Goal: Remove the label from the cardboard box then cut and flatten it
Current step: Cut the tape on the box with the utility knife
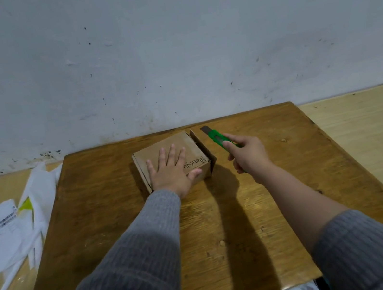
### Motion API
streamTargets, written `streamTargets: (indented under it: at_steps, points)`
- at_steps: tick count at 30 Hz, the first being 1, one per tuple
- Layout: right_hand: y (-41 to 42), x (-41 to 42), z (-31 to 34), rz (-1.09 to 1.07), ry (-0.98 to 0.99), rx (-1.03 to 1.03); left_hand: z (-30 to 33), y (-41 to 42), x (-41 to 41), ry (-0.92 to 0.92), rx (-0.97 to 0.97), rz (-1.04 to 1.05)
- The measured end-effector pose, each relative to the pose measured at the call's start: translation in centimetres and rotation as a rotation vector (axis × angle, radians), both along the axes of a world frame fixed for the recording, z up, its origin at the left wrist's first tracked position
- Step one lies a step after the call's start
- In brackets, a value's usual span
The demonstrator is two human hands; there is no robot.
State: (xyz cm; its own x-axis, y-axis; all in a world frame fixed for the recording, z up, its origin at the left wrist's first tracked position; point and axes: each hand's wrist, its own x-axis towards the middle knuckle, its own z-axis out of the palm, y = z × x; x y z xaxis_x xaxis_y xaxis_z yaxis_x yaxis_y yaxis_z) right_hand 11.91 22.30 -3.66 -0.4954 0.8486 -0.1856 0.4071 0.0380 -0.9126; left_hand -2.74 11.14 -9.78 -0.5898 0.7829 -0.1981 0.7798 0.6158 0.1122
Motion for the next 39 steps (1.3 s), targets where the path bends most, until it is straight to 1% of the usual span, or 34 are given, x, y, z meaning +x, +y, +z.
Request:
streamTargets:
  at_steps: [4, 6, 10, 12, 14, 16, 20, 22, 24, 26, 28, 31, 33, 35, 37, 39]
  points:
    - [0.9, -0.6, 0.2, 0.126, 0.120, -0.219, -0.1, 0.0, -0.2, -0.013, 0.004, 0.001]
    - [1.6, -1.0, 0.2, 0.189, 0.129, -0.256, -0.2, 0.0, -0.2, -0.012, 0.014, 0.007]
    - [3.1, -2.7, 0.4, 0.311, 0.109, -0.272, -0.7, -0.2, 0.0, 0.054, 0.063, 0.011]
    - [3.9, -4.2, 0.4, 0.385, 0.044, -0.192, -0.8, -0.1, 0.3, 0.069, 0.095, 0.040]
    - [5.0, -6.2, -0.1, 0.446, -0.024, -0.039, -0.6, 0.3, 0.6, 0.079, 0.123, 0.101]
    - [6.3, -8.4, -0.5, 0.484, -0.032, 0.060, -0.9, 0.5, 0.7, 0.095, 0.153, 0.167]
    - [7.9, -12.5, -1.5, 0.674, -0.084, 0.201, -1.9, 0.8, 1.4, 0.228, 0.321, 0.241]
    - [8.3, -14.3, -2.2, 0.773, -0.107, 0.276, -1.8, 1.2, 1.4, 0.235, 0.280, 0.277]
    - [8.4, -15.5, -2.8, 0.842, -0.138, 0.333, -1.2, 1.4, 1.3, 0.202, 0.235, 0.313]
    - [8.4, -15.8, -3.3, 0.865, -0.152, 0.364, -0.7, 1.3, 1.0, 0.198, 0.171, 0.320]
    - [8.5, -15.4, -3.7, 0.828, -0.149, 0.368, -0.4, 0.9, 0.8, 0.246, 0.106, 0.345]
    - [8.9, -13.9, -4.0, 0.698, -0.175, 0.369, -0.4, 0.5, 0.2, 0.326, 0.081, 0.481]
    - [8.9, -12.6, -4.1, 0.648, -0.202, 0.413, -0.3, 0.5, 0.1, 0.263, 0.109, 0.585]
    - [8.5, -10.9, -3.9, 0.622, -0.228, 0.443, 0.0, 0.7, 0.4, 0.133, 0.144, 0.684]
    - [7.4, -9.1, -3.8, 0.593, -0.236, 0.433, 0.6, 0.7, 0.6, -0.019, 0.181, 0.796]
    - [5.4, -7.2, -3.8, 0.549, -0.223, 0.380, 1.2, 0.5, 0.9, -0.141, 0.183, 0.868]
